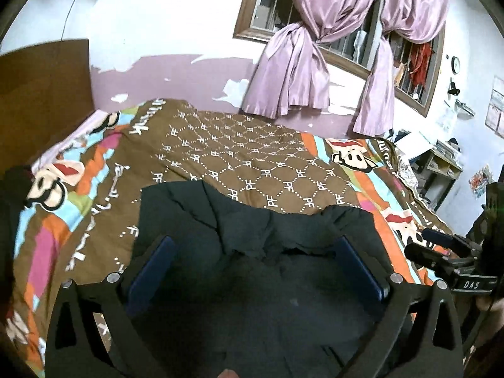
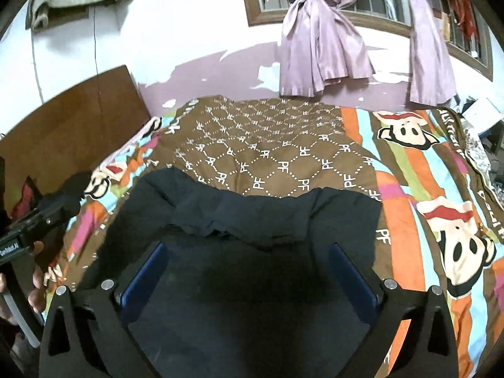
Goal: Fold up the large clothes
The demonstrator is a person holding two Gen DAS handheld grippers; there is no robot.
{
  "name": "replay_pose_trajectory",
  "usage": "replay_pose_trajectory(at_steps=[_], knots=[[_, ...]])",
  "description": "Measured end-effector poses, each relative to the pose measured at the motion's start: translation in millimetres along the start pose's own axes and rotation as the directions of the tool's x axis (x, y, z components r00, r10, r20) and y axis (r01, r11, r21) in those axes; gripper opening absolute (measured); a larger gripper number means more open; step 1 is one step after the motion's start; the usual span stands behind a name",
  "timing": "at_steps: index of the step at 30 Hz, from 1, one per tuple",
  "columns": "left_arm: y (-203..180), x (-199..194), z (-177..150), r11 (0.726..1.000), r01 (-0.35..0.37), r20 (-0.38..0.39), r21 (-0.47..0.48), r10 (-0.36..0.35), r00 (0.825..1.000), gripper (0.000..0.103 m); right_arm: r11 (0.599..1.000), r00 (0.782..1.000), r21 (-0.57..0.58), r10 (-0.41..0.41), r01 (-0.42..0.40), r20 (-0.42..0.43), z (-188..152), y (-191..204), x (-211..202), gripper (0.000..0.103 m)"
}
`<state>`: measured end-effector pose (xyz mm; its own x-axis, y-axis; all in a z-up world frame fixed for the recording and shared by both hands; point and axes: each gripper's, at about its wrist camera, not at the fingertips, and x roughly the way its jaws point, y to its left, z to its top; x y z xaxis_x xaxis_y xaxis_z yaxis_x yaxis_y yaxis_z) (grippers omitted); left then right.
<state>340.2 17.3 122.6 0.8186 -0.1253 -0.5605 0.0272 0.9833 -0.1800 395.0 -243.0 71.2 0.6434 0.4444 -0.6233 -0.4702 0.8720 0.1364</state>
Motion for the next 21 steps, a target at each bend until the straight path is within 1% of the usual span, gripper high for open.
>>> replay_pose_trajectory(at_steps=[3, 7, 8, 10, 14, 18, 21], knots=[[-13, -26, -7, 1.0, -0.001, 0.014, 0.016, 0.001, 1.0, 0.101, 1.0, 1.0, -0.018, -0.014, 0.014, 0.018, -9, 4, -25, 0.103], [-31, -60, -19, 1.0, 0.01, 0.038, 0.028, -0.011, 0.999, 0.101, 0.996, 0.997, -0.076, -0.038, 0.042, 0.06, -26, 14, -69, 0.103], [-33, -64, -21, 0.999, 0.018, 0.036, 0.028, -0.019, 0.999, 0.101, 0.996, 0.997, -0.075, -0.033, 0.038, 0.068, -29, 15, -75, 0.103], [-40, -78, -28, 0.999, 0.031, 0.038, 0.022, -0.032, 0.999, 0.101, 0.999, 0.997, -0.052, 0.0, 0.004, 0.08, -38, 18, -94, 0.103], [-47, -105, -39, 0.999, 0.033, 0.059, 0.034, -0.035, 0.998, 0.101, 0.999, 0.995, -0.038, 0.027, -0.023, 0.099, -53, 28, -122, 0.103], [-59, -130, -51, 0.997, 0.027, 0.077, 0.078, -0.033, 0.996, 0.101, 0.998, 0.992, -0.05, 0.044, -0.039, 0.117, -64, 40, -142, 0.103], [-62, -147, -65, 0.995, 0.012, 0.093, 0.098, -0.021, 0.995, 0.101, 0.997, 0.989, -0.067, 0.044, -0.035, 0.14, -78, 51, -156, 0.103]])
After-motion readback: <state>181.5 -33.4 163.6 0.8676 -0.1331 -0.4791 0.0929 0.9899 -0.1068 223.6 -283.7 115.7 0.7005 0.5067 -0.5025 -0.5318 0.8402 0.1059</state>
